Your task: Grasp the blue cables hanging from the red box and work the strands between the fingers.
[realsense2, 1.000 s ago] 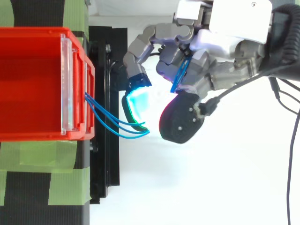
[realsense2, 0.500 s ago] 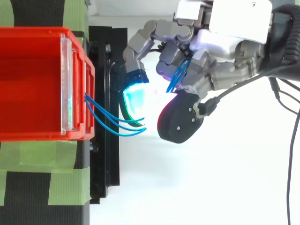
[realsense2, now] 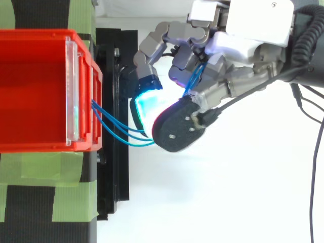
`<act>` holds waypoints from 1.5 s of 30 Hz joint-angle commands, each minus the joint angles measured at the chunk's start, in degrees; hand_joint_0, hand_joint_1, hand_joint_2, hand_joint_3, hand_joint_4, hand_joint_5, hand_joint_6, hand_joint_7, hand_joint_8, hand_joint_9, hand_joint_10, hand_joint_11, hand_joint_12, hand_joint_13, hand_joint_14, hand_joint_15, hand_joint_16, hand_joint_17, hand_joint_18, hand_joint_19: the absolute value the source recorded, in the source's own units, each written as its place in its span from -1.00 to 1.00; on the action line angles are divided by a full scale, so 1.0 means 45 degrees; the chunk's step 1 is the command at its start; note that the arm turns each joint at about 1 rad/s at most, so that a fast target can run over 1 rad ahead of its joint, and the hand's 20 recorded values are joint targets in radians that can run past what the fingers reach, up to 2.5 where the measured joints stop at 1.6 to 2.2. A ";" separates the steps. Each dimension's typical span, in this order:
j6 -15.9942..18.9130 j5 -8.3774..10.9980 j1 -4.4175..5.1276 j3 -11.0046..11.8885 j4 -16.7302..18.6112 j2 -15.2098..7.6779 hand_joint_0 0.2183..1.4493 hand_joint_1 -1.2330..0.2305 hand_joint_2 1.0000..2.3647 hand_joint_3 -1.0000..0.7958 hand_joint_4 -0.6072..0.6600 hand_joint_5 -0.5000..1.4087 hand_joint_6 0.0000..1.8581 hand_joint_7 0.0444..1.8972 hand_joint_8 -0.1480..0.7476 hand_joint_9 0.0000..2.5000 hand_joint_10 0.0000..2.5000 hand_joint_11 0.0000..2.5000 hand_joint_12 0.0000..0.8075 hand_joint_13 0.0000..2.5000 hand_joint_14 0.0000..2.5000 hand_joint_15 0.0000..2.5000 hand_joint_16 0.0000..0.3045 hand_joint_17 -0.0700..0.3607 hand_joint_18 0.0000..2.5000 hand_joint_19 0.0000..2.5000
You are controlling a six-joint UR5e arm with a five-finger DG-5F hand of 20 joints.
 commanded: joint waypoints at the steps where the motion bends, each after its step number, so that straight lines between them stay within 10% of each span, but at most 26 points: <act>1: -0.0002 0.0000 0.0000 -0.0001 0.0000 0.0000 -0.20 -0.33 -1.00 -1.00 0.35 -0.73 0.38 -0.05 0.40 0.05 1.00 1.00 0.48 0.40 1.00 0.24 0.49 0.12 0.97 -0.33; 17: -0.0002 0.0000 0.0020 -0.0001 0.0000 0.0000 -0.40 -0.52 -1.00 -1.00 0.45 -0.82 0.41 -0.16 0.40 0.05 1.00 1.00 0.48 0.40 1.00 0.24 0.49 0.12 0.97 -0.33; 27: -0.0139 0.0000 0.0020 -0.0001 0.0020 0.0000 0.11 -0.48 -1.00 -1.00 0.28 -0.86 0.32 -0.06 0.40 0.05 1.00 1.00 0.48 0.40 1.00 0.24 0.49 0.12 0.97 -0.33; 45: -0.0139 0.0000 0.0020 -0.0001 0.0000 0.0000 -0.08 -0.32 -1.00 -1.00 0.29 -0.77 0.44 -0.07 0.40 0.05 1.00 1.00 0.48 0.40 1.00 0.24 0.49 0.12 0.97 -0.33</act>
